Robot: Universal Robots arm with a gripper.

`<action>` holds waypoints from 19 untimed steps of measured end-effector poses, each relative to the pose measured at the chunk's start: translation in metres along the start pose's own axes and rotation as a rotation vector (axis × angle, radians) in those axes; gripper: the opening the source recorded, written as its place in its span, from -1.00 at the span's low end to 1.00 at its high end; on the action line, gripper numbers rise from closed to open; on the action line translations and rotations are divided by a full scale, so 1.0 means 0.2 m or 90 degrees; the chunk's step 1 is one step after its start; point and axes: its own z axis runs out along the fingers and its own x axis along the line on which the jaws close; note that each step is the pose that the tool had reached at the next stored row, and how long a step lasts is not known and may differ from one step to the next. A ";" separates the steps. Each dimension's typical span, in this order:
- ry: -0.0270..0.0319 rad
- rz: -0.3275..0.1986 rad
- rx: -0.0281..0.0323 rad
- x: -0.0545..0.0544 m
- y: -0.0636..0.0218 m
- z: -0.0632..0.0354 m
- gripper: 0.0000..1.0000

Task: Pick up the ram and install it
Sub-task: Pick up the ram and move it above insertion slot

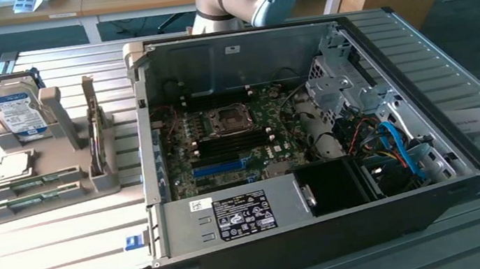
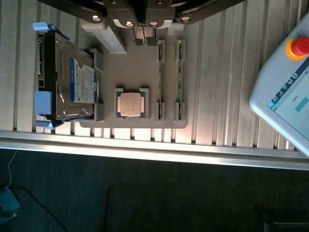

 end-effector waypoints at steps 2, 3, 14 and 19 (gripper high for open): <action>0.0001 0.000 0.0008 0.00 -0.001 0.016 -0.80; 0.0001 0.000 0.0011 0.00 -0.001 0.025 -0.80; 0.0001 0.000 0.0014 0.00 -0.005 0.125 -0.80; 0.0001 0.000 0.0013 0.00 -0.007 0.171 -0.80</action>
